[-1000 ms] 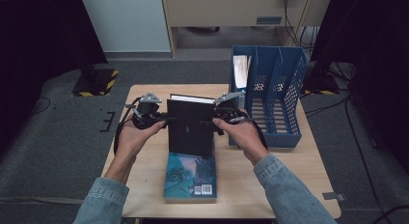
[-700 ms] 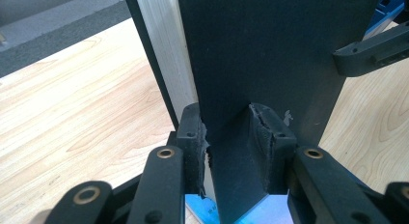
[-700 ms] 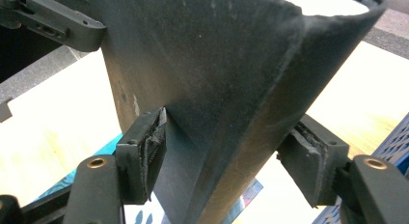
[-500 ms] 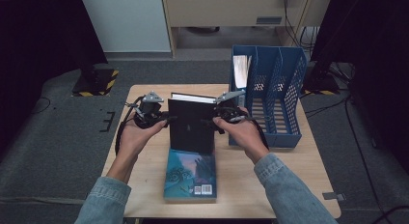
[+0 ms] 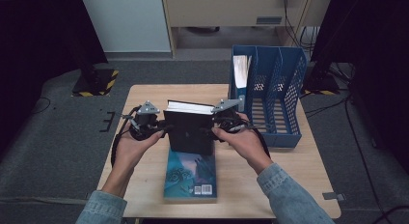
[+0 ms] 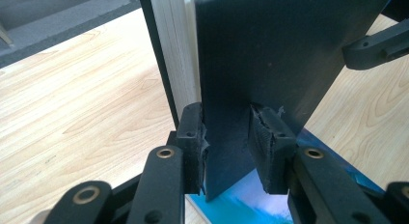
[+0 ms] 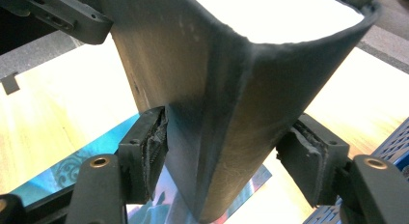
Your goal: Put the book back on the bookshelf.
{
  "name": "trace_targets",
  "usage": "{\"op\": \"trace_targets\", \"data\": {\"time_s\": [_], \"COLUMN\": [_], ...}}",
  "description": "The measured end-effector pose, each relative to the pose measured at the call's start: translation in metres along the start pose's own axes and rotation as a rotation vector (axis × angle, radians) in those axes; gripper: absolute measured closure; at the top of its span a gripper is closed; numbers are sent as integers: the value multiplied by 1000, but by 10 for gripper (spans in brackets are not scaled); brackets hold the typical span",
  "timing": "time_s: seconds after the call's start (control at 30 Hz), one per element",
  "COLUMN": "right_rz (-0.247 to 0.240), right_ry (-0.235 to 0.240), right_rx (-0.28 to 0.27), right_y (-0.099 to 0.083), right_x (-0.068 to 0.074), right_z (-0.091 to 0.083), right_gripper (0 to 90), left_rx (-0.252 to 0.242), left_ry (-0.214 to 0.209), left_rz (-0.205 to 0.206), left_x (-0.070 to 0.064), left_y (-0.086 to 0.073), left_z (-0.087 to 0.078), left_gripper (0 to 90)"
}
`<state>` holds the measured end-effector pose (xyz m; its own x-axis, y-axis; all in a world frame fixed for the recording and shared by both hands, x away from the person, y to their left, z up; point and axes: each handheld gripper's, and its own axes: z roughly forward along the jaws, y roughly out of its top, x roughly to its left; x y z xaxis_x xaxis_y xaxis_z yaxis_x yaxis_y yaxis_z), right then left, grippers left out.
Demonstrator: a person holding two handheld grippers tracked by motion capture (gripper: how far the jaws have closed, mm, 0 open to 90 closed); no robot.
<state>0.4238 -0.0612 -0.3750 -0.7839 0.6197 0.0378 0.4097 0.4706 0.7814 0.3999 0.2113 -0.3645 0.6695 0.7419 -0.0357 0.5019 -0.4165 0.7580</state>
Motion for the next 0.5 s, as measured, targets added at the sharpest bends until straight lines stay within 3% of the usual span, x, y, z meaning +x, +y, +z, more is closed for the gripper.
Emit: {"op": "trace_targets", "data": {"time_s": [0.3,0.5], "right_rz": [-54,-79], "right_ry": [17,54], "right_rx": [26,28], "right_y": [0,8], "right_x": [8,9], "right_z": [-4,-8], "right_gripper": [316,236], "left_rx": [-4,-13], "left_ry": [-5,-1], "left_rz": [11,12], "left_x": [-6,-9], "left_y": [-7,-9], "left_z": [-6,-7], "left_gripper": [670,669]}}
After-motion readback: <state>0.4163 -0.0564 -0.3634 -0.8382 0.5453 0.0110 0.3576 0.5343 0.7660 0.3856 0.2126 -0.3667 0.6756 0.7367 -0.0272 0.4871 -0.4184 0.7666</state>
